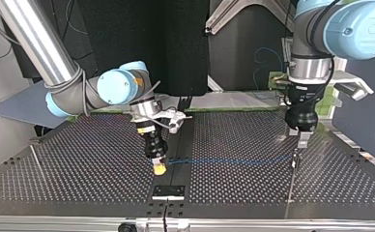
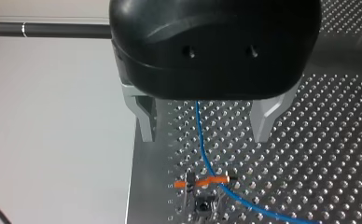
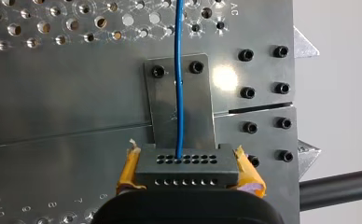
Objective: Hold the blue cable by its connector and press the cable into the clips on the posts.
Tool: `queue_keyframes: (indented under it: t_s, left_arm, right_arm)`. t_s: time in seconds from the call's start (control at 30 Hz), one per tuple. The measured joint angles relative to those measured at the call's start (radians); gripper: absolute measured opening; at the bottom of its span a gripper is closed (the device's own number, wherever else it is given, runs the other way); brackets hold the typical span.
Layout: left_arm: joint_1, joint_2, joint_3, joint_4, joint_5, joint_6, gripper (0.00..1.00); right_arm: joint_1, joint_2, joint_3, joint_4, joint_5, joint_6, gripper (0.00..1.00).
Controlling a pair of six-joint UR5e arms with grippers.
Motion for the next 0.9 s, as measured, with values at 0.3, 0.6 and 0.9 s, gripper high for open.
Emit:
queue_keyframes:
  t_s: [0.3,0.6,0.9]
  left_arm:
    - [-0.015,-0.009,0.000,-0.001,-0.041,0.000,1.00]
    - [-0.026,-0.012,-0.001,-0.002,-0.079,-0.002,1.00]
    - [-0.034,-0.012,-0.002,-0.003,-0.092,-0.004,1.00]
  right_arm:
    - [0.000,0.000,-0.001,0.002,0.000,0.000,0.00]
    - [-0.002,0.001,-0.001,0.003,0.000,0.002,0.00]
    - [-0.001,0.001,0.000,0.006,-0.001,0.004,0.00]
